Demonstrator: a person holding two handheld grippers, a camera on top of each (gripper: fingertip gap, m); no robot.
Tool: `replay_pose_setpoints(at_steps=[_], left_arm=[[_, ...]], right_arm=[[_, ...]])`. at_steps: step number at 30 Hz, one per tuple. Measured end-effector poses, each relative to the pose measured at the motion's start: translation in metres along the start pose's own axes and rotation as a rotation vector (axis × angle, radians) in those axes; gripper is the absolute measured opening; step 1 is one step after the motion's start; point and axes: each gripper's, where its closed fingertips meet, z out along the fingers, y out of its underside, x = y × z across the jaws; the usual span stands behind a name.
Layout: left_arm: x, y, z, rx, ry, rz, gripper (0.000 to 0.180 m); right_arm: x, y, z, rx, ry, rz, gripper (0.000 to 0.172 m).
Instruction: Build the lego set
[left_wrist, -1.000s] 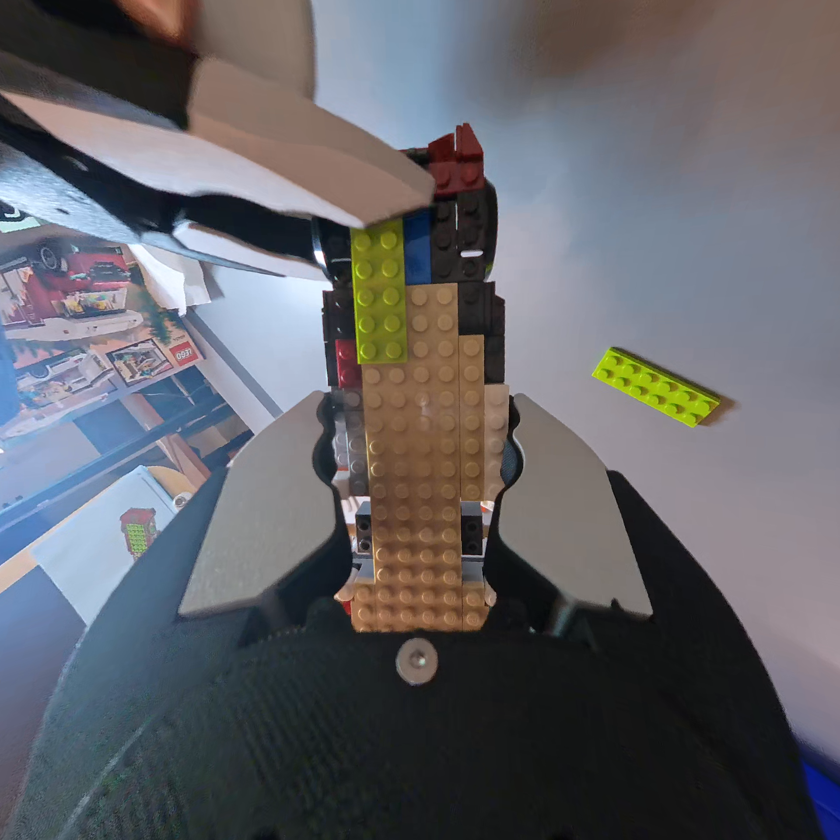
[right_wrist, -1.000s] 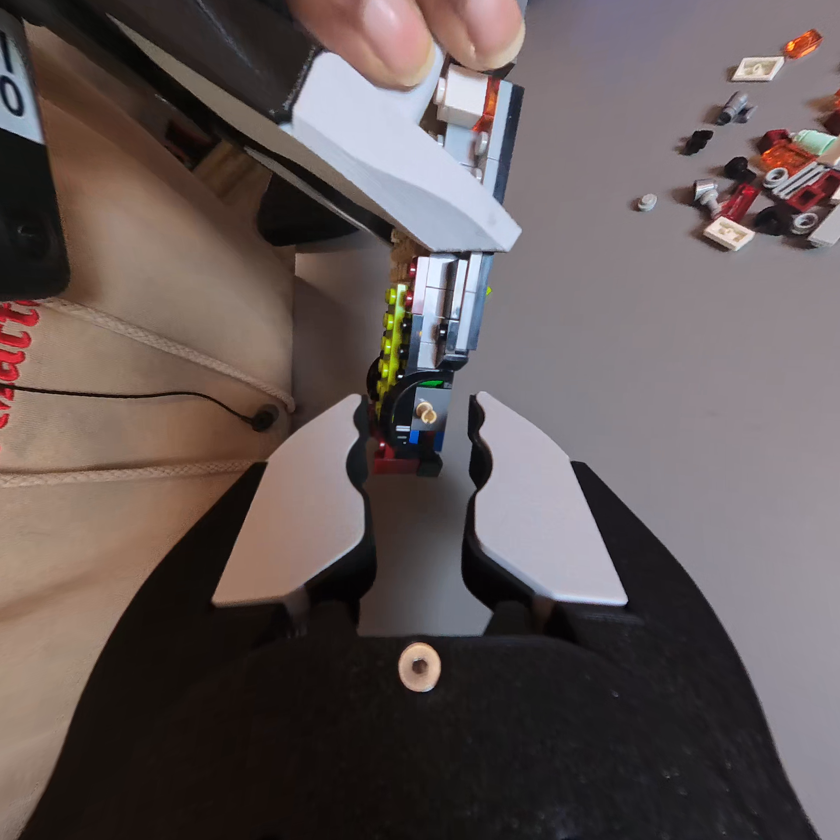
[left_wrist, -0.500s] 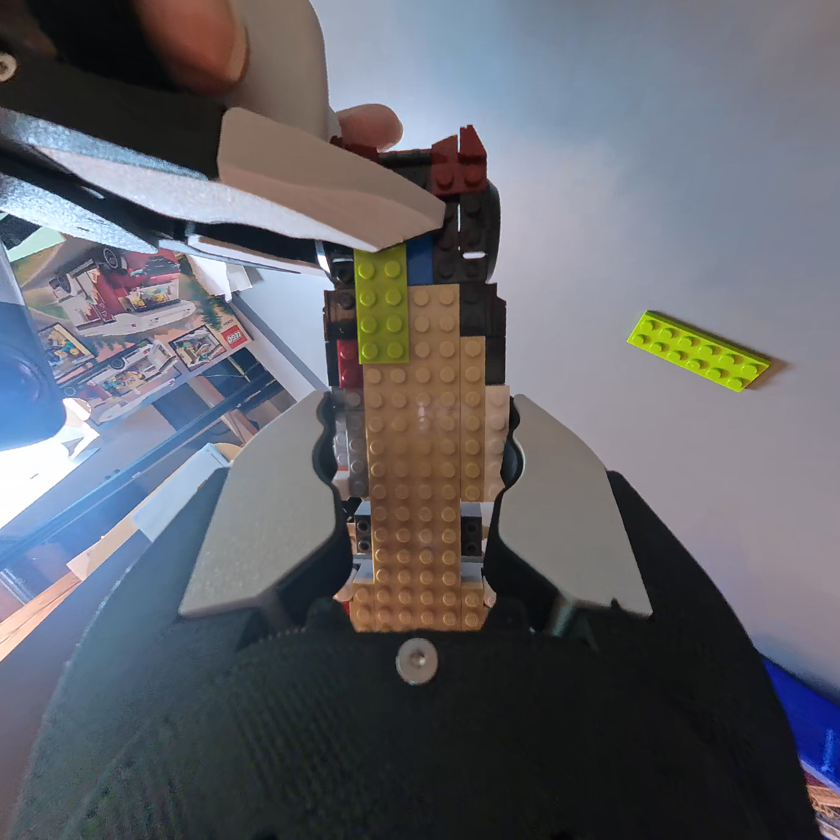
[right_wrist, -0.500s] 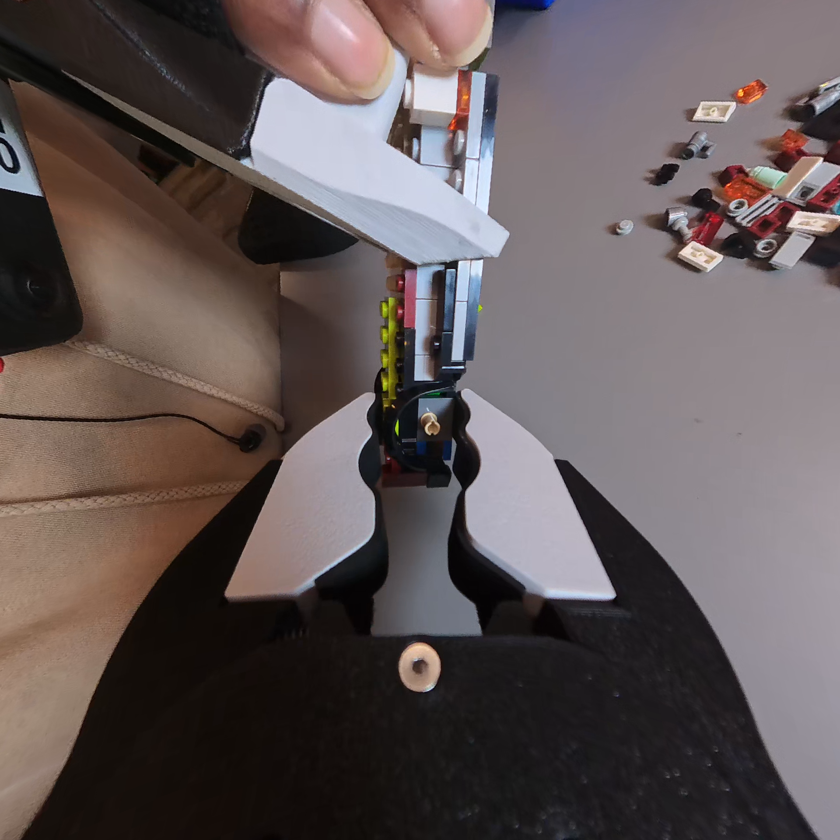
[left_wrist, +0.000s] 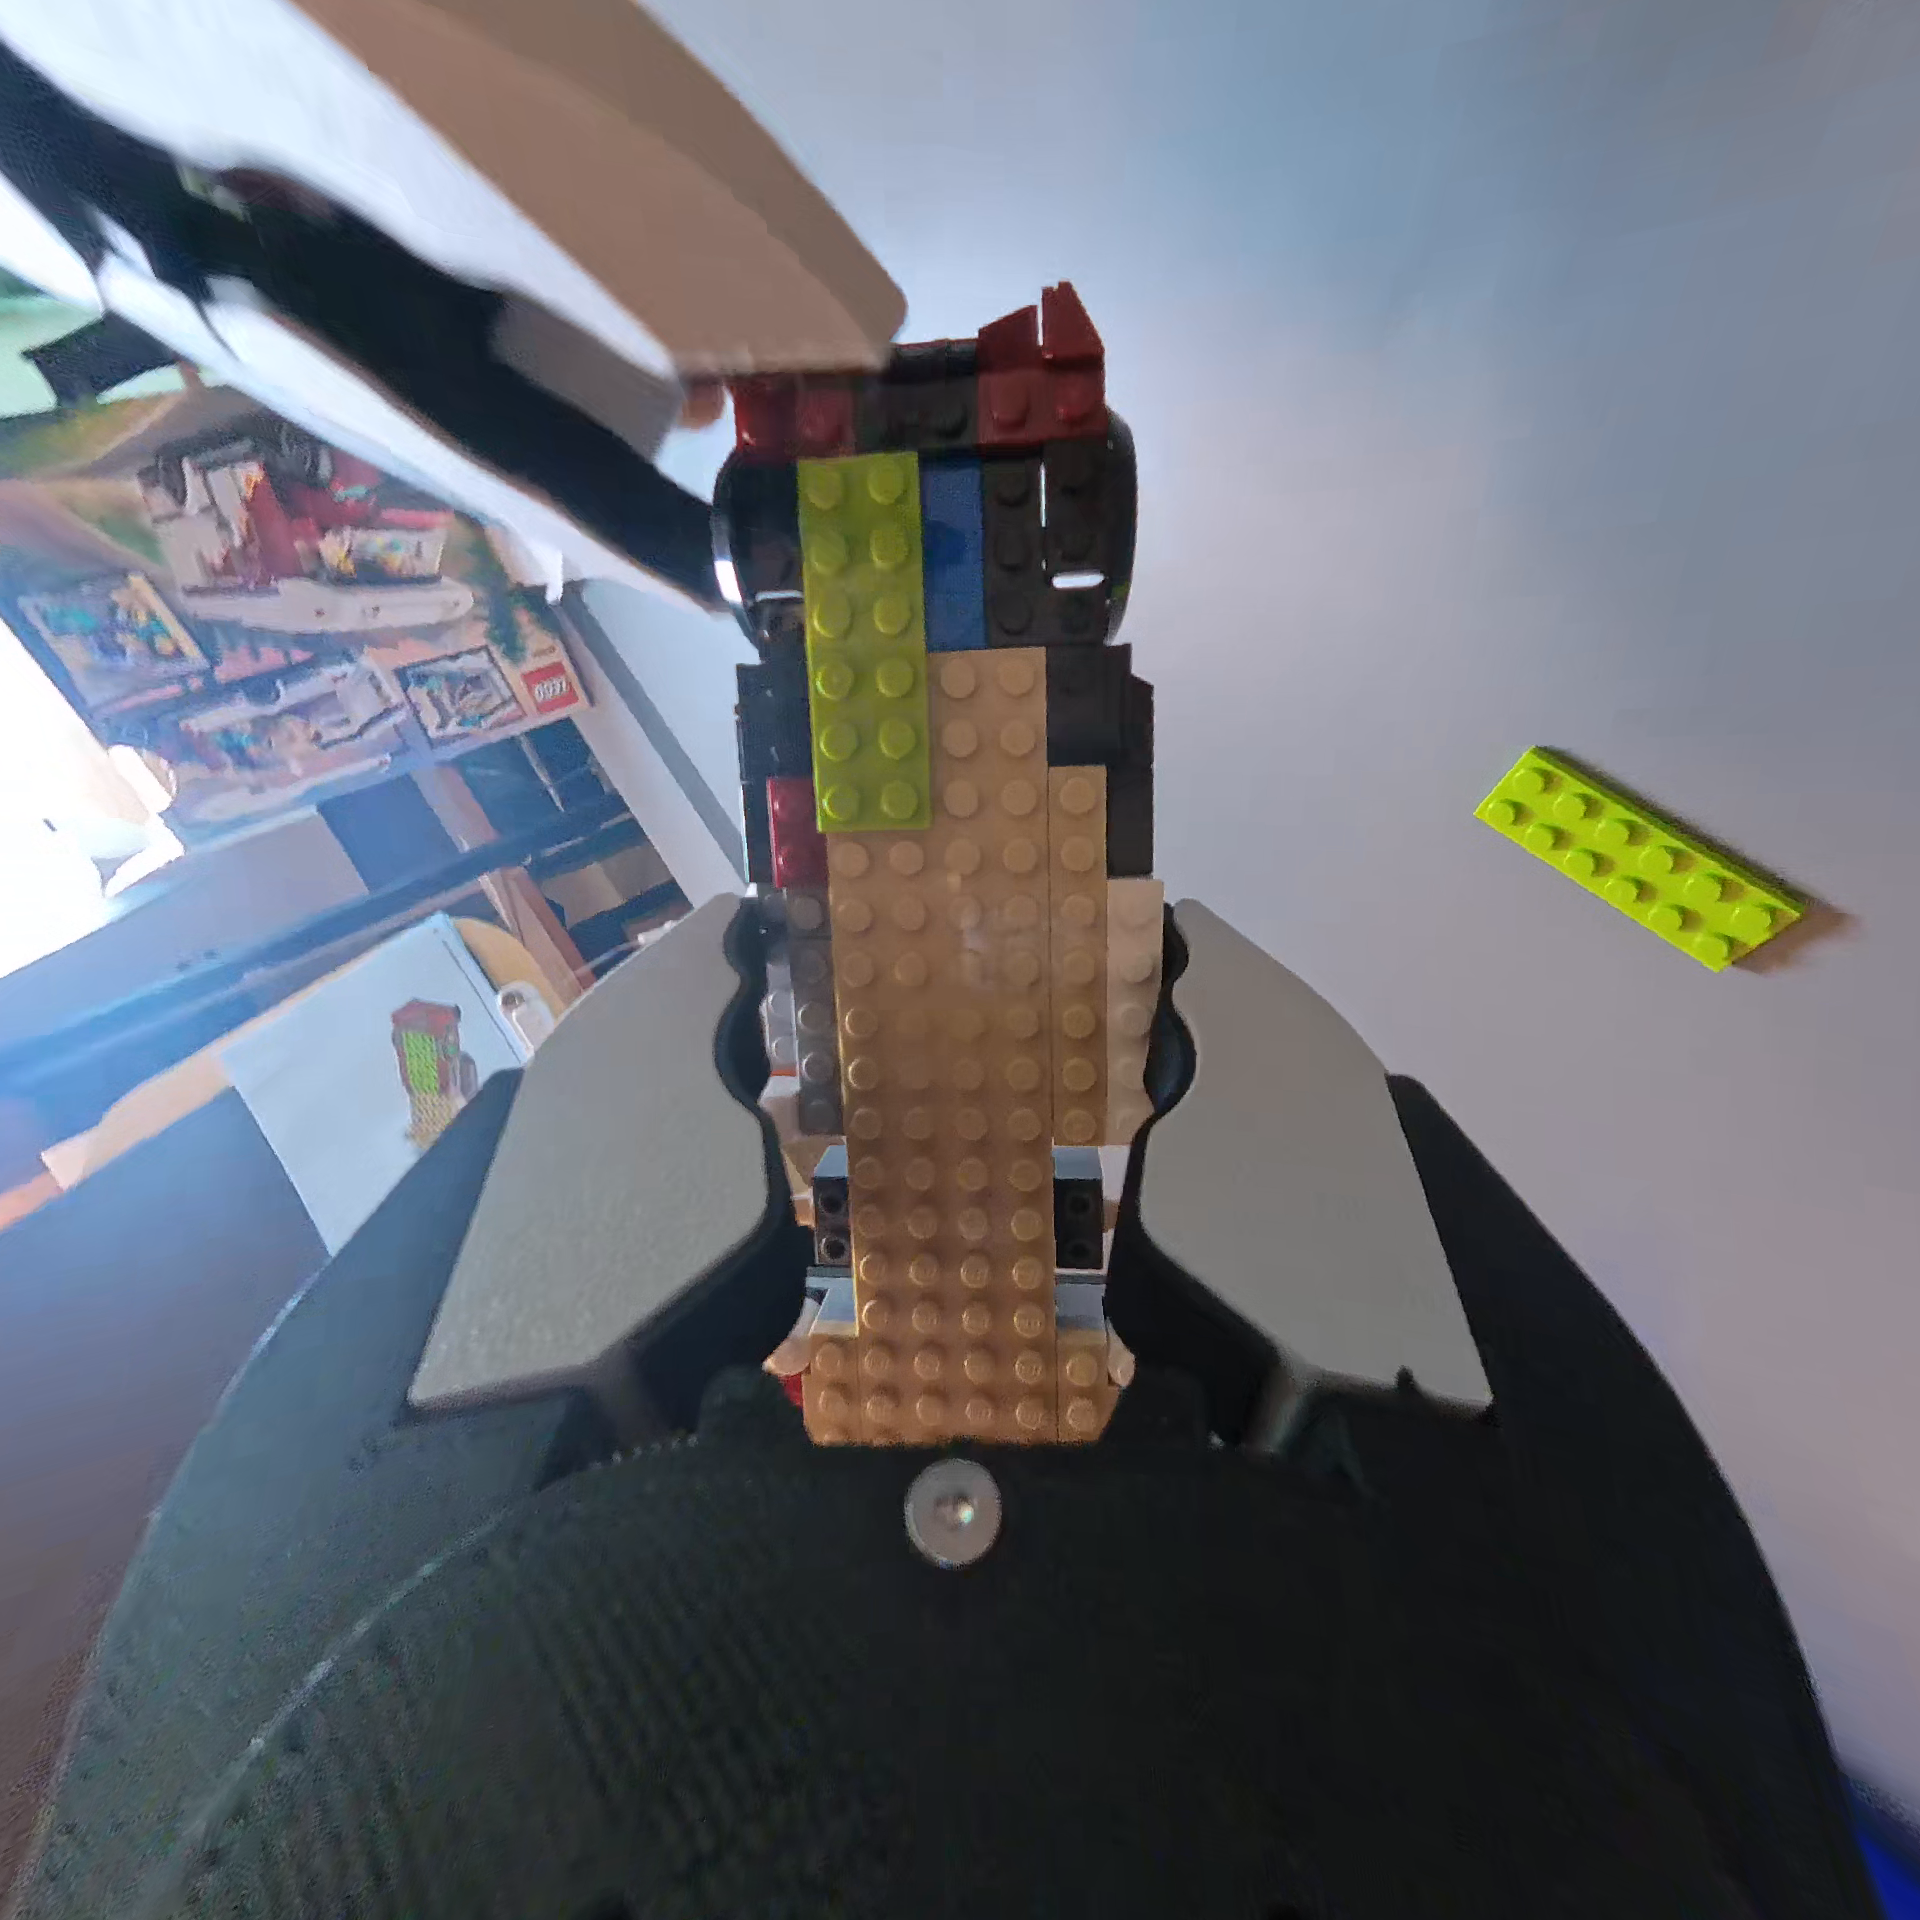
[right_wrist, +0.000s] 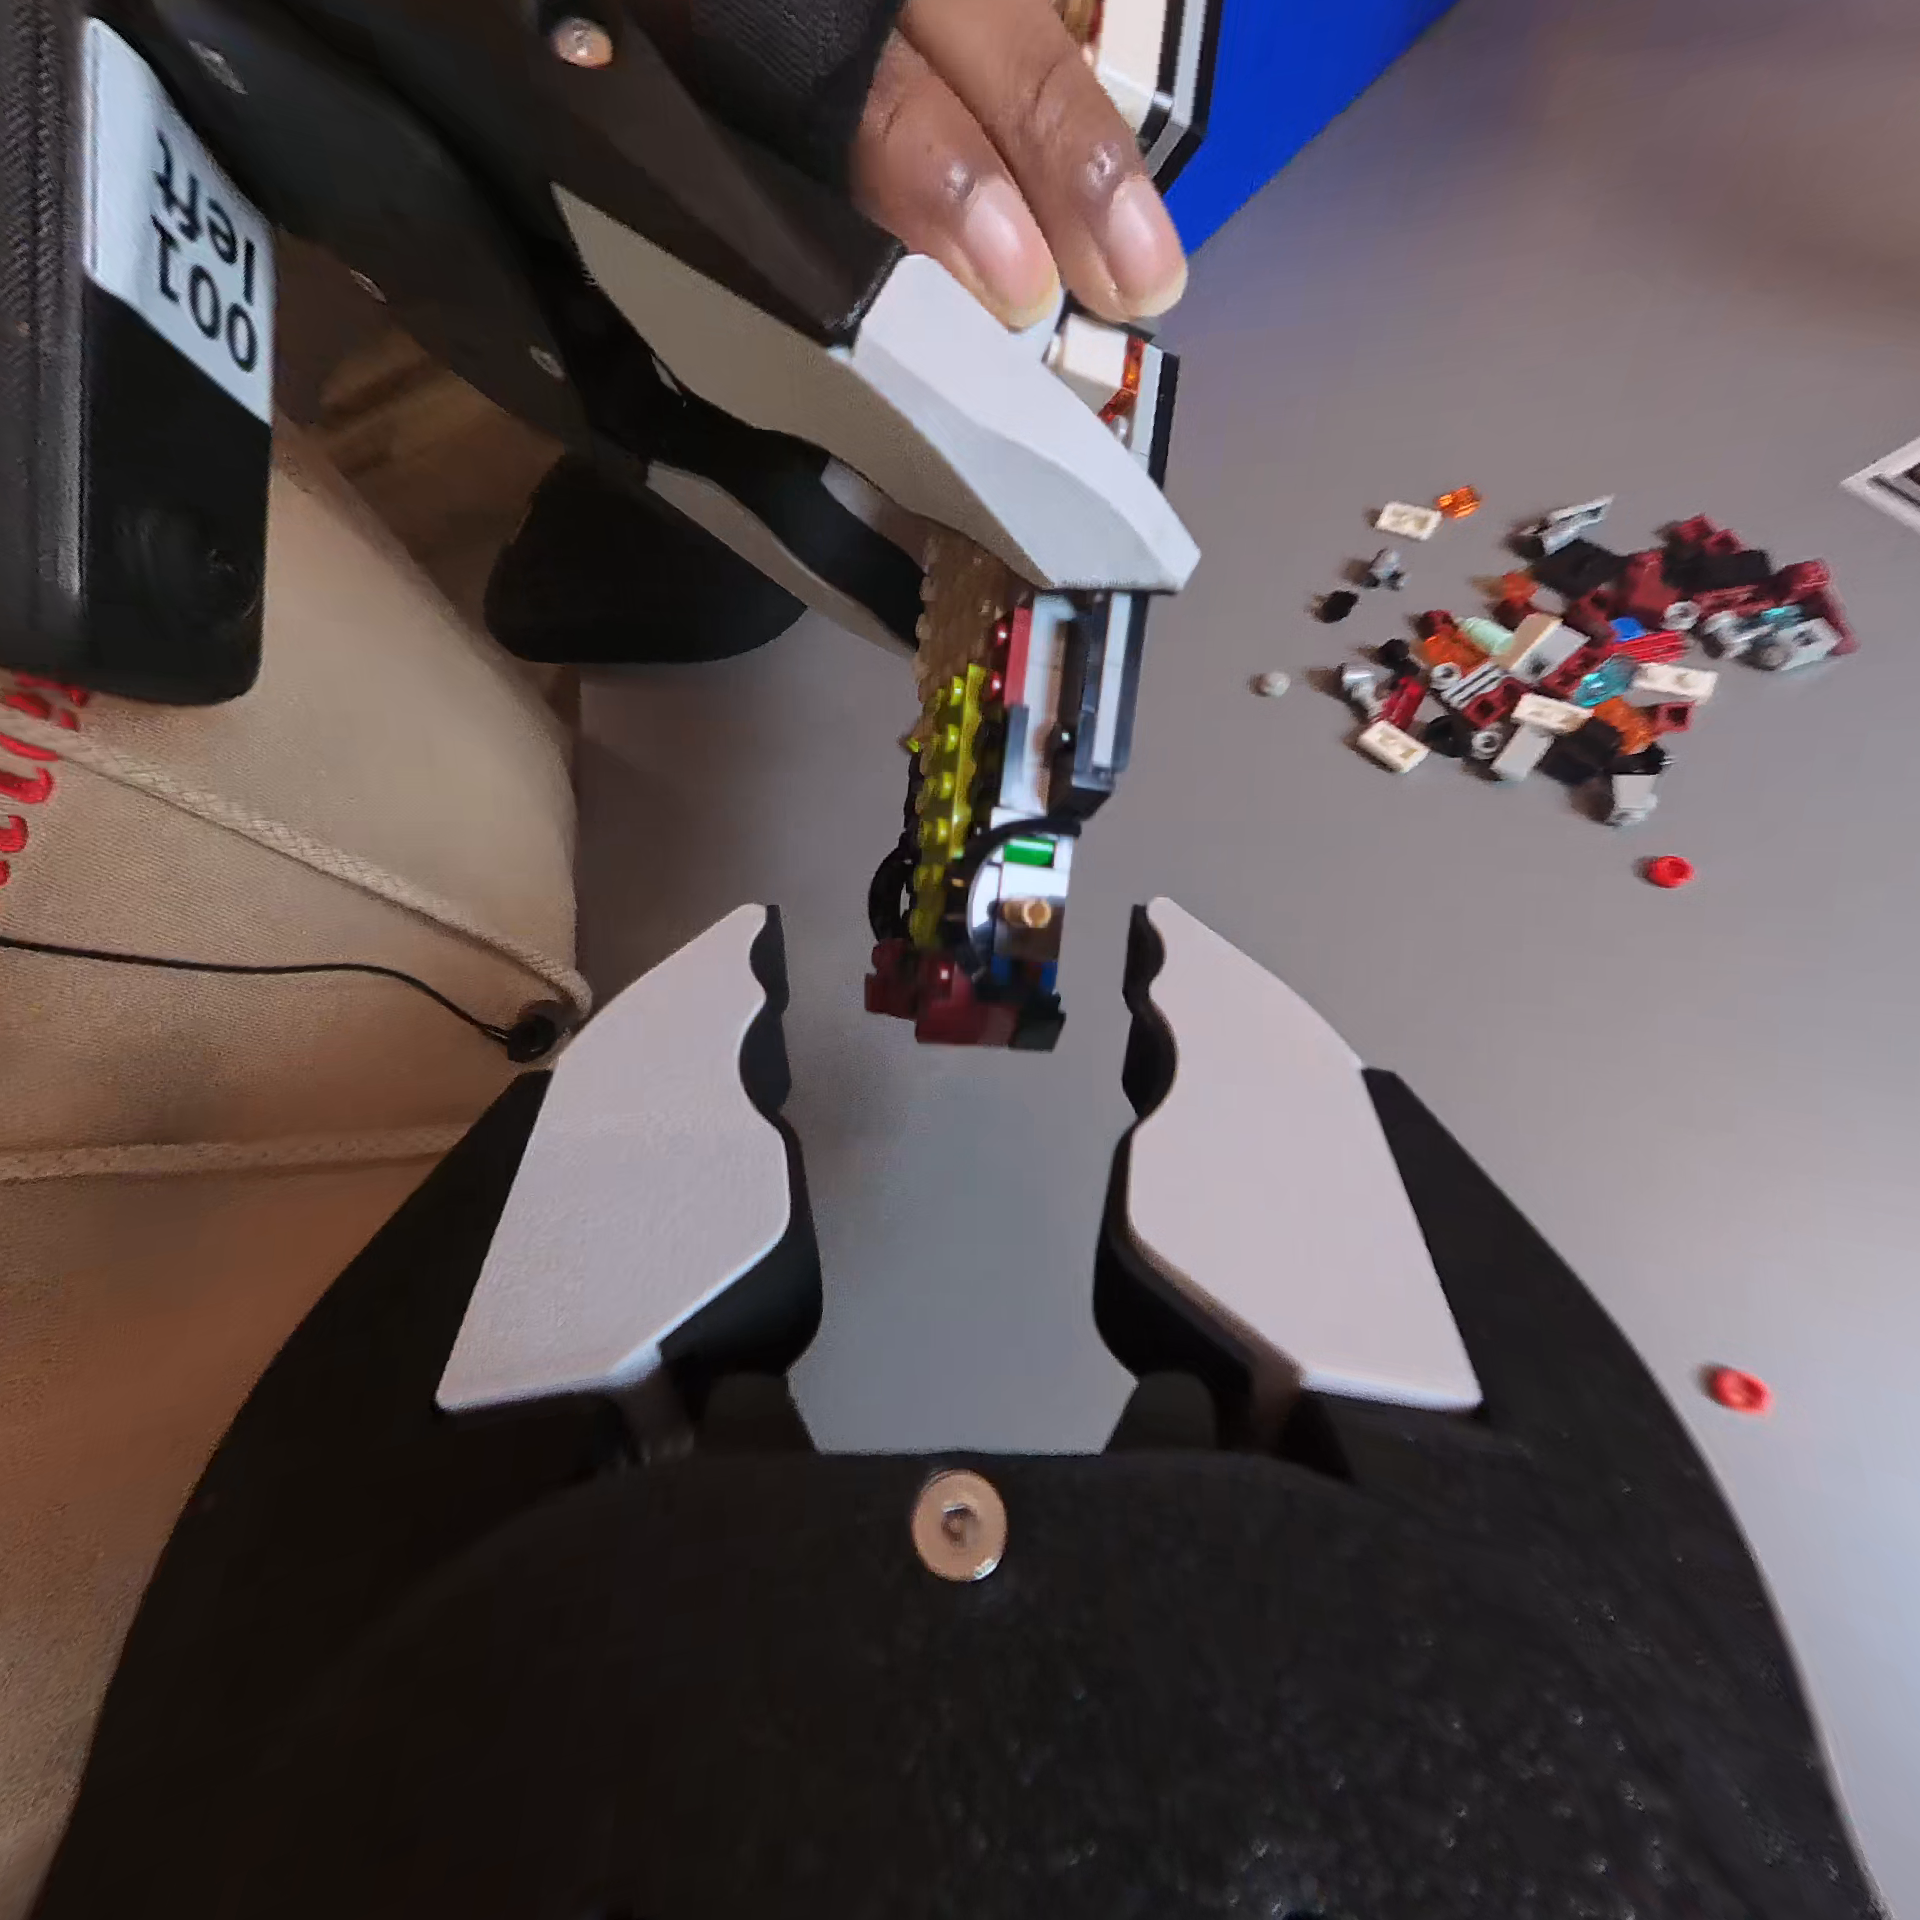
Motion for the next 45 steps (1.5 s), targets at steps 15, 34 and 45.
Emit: replay_pose_setpoints(at_steps=[15,34,45], left_arm=[[-0.005,0.003,0.015,0.067,-0.188,-0.438,0.072],[0.012,-0.011,0.026,0.157,0.066,-0.648,0.072],[0.049,-0.043,0.024,0.386,0.838,-1.054,0.072]], right_arm=[[0.021,-0.021,-0.019,0.432,0.111,0.206,0.048],[0.041,-0.009,-0.009,0.345,0.088,0.238,0.044],[0.022,0.004,-0.038,0.211,0.247,-0.251,0.056]])
